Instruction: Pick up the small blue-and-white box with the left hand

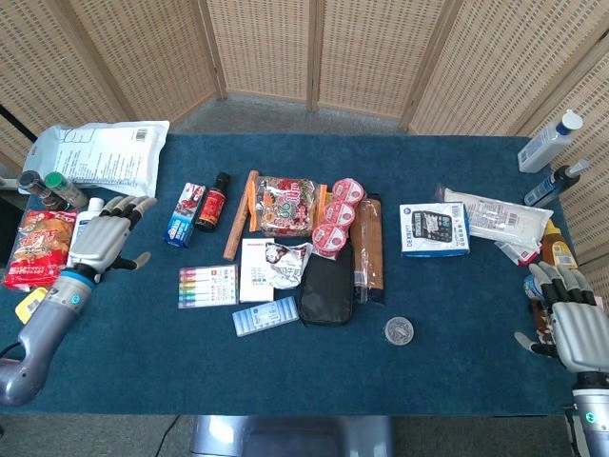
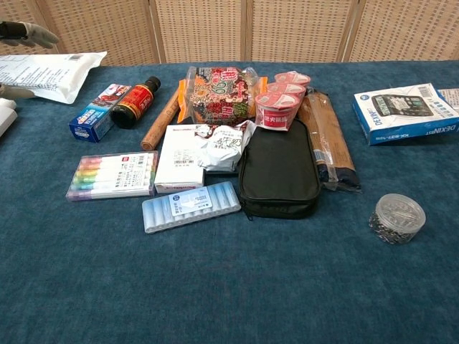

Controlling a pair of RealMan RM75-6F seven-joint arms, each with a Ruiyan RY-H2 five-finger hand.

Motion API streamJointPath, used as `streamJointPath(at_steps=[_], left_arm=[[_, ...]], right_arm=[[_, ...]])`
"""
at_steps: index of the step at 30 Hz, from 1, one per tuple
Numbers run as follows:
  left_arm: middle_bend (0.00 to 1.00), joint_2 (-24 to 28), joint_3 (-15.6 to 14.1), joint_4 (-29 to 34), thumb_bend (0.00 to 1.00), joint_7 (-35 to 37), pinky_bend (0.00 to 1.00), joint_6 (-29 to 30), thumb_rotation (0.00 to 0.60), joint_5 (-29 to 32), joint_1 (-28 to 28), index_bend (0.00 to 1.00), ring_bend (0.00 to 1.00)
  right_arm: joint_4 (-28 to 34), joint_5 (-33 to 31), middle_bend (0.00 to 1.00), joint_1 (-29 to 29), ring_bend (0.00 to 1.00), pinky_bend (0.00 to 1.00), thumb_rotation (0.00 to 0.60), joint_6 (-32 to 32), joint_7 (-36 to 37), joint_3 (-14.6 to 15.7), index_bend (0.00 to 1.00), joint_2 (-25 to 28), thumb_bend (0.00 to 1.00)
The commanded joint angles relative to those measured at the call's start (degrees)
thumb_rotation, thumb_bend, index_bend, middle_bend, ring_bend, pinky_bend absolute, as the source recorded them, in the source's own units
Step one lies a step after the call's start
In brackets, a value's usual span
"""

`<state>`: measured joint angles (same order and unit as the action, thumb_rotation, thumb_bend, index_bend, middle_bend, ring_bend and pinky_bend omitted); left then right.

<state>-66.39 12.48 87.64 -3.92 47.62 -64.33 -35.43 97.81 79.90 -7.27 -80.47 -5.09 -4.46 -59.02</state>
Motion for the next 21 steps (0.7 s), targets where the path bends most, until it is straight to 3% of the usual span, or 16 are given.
streamJointPath(at_steps=[1,8,21], left_arm=[[0.01,-2.0,0.8,-3.0,0.36,-1.0,0.00,-2.8,0.516,2.8,-2.8,0.00,0.04],[0.00,-4.8,0.9,-8.1,0.36,-2.7,0.00,-6.8,0.452,6.6,-6.8,0.00,0.02],[0.00,-14.5,-0.5,-19.1,0.36,-5.0,0.00,-8.4,0.452,13.2,-10.4,0.00,0.00]], right_arm=[[-0.2,0.0,0.03,0.2,0.00,0.00,0.600,-0.3,0.3,-0.1,0.00,0.1,0.00],[-0.4,-0.5,0.03,0.9,0.00,0.00,0.600,-0.9,0.7,-0.3,0.00,0.4,0.00],[-0.2,-0.5,0.03,1.6,0.00,0.00,0.600,-1.3,1.5,-0.3,0.00,0.6,0.00]])
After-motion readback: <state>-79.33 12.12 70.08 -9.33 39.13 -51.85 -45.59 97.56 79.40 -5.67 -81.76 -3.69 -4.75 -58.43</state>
